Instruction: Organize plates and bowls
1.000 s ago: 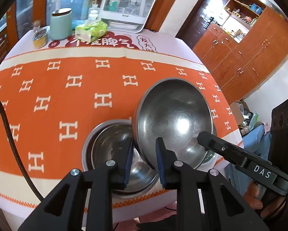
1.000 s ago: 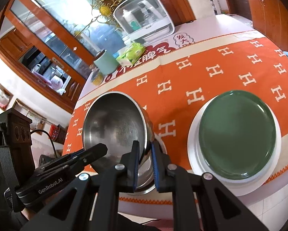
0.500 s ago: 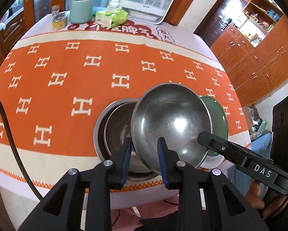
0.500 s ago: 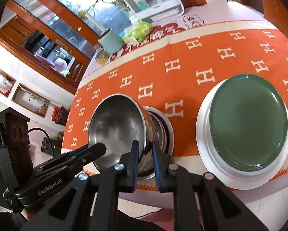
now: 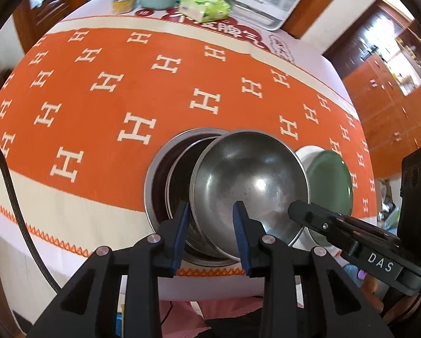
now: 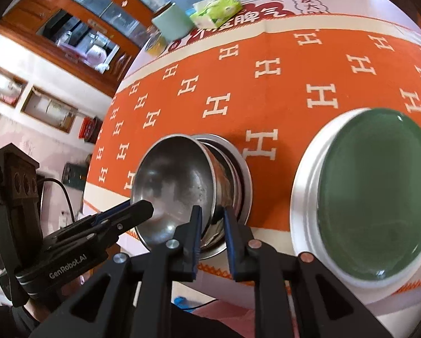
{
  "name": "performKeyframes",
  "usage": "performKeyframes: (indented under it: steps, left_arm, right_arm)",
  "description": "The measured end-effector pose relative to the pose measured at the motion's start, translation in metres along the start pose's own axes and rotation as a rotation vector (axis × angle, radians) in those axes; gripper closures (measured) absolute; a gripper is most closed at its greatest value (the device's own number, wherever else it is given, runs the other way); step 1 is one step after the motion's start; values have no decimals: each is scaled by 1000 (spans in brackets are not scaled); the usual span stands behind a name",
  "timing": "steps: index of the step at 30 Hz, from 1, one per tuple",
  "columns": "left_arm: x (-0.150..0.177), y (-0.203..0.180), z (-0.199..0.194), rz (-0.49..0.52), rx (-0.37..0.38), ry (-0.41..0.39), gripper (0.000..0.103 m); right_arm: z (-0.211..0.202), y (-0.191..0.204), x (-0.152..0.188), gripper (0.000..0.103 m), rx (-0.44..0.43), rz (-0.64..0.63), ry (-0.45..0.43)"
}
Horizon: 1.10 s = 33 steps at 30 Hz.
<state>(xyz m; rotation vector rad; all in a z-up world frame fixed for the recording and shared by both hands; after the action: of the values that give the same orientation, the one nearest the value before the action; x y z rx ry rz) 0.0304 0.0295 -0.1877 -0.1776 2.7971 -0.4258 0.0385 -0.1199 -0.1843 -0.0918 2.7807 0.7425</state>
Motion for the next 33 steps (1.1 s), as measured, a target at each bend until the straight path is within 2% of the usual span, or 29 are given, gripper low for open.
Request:
performKeyframes:
  steps: [8, 14, 16, 18, 23, 27, 29, 33]
  left_arm:
    - [-6, 4, 0, -101, -58, -29, 70]
    - [-7, 2, -3, -136, -108, -49, 67]
    - [-5, 1, -5, -147, -111, -56, 61]
    - [-4, 1, -8, -157, -121, -70, 56]
    - [0, 7, -15, -194, -170, -110, 48]
    - [6, 17, -18, -226, -188, -129, 41]
    - [11, 22, -19, -238, -197, -139, 35]
    - [19, 29, -15, -244, -210, -122, 33]
  right_arm:
    - [3, -4, -14, 85, -27, -91, 70]
    - [3, -14, -17, 83, -43, -111, 110]
    - [4, -17, -16, 77, -54, -120, 125]
    - [6, -18, -15, 67, -67, -132, 134]
    - [15, -21, -10, 60, -102, -143, 163]
    - [21, -22, -6, 49, -128, -132, 183]
    - [22, -21, -5, 46, -135, -132, 184]
    - [30, -21, -1, 44, -158, -108, 205]
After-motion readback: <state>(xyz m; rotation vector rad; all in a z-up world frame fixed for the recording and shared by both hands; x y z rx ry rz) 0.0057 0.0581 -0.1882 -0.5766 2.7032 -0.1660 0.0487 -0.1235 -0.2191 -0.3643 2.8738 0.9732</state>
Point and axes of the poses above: each gripper's, at about its wrist camera, not at the fingertips, and z roughly the way its jaws point, y to its left, x to its underside, the point moved 4 cm from there along z, roughly the way its jaws point, and after that the axes turned 3 degrees about -z, right-handed, at the moved point
